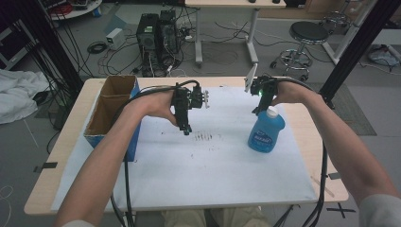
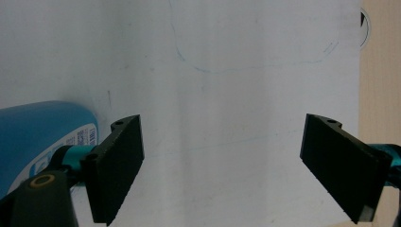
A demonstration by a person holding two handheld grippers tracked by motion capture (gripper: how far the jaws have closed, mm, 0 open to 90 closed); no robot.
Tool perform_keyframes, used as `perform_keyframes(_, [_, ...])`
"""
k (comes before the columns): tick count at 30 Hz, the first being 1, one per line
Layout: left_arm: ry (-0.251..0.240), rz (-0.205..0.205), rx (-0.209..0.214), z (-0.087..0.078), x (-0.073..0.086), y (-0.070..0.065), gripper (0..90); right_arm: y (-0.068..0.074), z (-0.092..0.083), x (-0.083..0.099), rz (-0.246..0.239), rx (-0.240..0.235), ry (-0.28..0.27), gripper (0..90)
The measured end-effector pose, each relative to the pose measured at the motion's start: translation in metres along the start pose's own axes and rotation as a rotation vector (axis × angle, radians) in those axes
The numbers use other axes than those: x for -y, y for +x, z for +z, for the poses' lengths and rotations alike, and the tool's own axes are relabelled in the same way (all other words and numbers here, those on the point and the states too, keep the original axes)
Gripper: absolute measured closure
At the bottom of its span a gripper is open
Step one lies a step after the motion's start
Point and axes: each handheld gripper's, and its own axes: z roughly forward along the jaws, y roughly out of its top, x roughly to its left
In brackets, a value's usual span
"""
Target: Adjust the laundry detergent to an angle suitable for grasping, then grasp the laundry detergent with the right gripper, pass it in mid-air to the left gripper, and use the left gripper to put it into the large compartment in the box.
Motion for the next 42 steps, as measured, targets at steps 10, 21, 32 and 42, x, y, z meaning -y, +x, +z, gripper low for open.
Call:
perform_keyframes(10, [-0.001,0.005,-0.005,-0.001,0.002,0.000,11.9,-0.002,0.003,0.000,0.006,-0.006,0.000,13.5])
perform_keyframes(21, [-0.008,0.005,-0.006,0.000,0.003,-0.003,11.8,-0.002,0.004,0.000,0.011,-0.002,0.007,13.5])
perform_keyframes(32, [-0.011,0.008,0.006,0.002,0.000,-0.006,11.9,-0.001,0.000,0.003,0.016,0.003,0.011,13.5])
perform_keyframes(42, [-0.008,0.007,0.009,0.002,0.002,-0.008,11.9,-0.003,-0.011,0.018,0.045,0.023,0.016,13.5])
